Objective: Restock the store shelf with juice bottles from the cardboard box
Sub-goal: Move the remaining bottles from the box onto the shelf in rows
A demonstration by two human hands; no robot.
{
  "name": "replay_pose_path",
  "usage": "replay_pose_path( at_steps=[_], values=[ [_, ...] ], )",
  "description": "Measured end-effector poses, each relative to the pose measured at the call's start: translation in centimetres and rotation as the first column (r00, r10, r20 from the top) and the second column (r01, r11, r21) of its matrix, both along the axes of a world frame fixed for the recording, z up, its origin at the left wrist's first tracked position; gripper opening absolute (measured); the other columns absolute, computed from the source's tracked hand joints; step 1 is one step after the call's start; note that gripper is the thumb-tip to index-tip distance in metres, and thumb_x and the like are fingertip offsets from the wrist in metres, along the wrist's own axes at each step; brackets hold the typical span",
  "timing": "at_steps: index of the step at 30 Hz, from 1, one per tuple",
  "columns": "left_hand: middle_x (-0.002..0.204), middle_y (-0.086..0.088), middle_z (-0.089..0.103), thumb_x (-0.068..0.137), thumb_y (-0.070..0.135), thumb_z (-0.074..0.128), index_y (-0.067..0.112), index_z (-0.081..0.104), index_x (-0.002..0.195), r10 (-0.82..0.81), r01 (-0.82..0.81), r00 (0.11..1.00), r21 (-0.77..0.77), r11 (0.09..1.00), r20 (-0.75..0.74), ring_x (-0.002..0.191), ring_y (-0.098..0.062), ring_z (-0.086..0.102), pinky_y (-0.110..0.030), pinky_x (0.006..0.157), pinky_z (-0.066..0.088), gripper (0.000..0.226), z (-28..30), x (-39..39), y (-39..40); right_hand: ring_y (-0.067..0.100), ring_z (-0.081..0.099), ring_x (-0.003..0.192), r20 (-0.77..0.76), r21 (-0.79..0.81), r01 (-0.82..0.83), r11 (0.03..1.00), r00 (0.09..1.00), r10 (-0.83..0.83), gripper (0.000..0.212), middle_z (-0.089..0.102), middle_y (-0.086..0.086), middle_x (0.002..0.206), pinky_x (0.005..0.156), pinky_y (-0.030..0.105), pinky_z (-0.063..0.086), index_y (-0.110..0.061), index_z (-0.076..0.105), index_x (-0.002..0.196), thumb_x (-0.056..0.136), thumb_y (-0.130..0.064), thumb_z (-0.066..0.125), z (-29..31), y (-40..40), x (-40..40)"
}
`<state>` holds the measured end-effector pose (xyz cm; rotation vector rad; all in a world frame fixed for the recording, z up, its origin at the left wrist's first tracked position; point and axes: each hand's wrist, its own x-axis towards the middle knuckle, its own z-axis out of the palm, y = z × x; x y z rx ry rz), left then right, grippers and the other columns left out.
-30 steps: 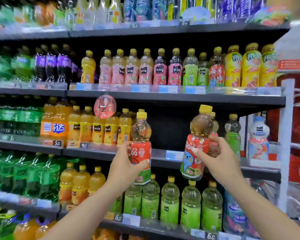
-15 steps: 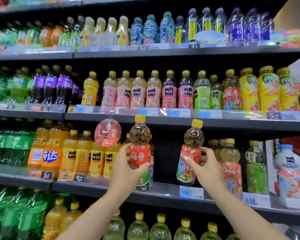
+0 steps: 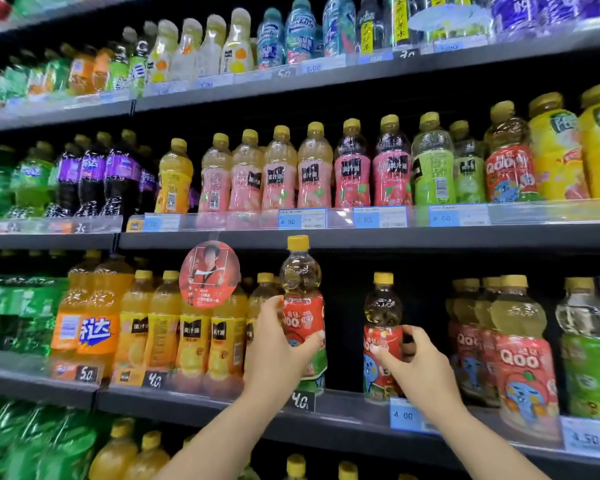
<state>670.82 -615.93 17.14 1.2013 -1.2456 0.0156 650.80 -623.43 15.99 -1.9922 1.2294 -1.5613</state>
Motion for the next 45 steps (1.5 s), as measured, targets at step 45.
replay_pose_path(
  at_steps=[45],
  values=[
    [0.121,-0.003,0.057,0.078,0.044,0.073,0.017,0.03,0.124,0.246,-0.331,0.927,0.316,0.889,0.282,0.107,-0.024,0.061,-0.032,0.078,0.053,0.069,-1.1,-0.3,-4.1,-0.002,0.054,0.076,-0.046,0.054,-0.074,0.996,0.996,0.077,0.068,0.057,-0.01,0.1,0.057,0.017,0.043,-0.025,0.036,0.141,0.083,-0.045,0.064,-0.3,-1.7,-0.1]
  ],
)
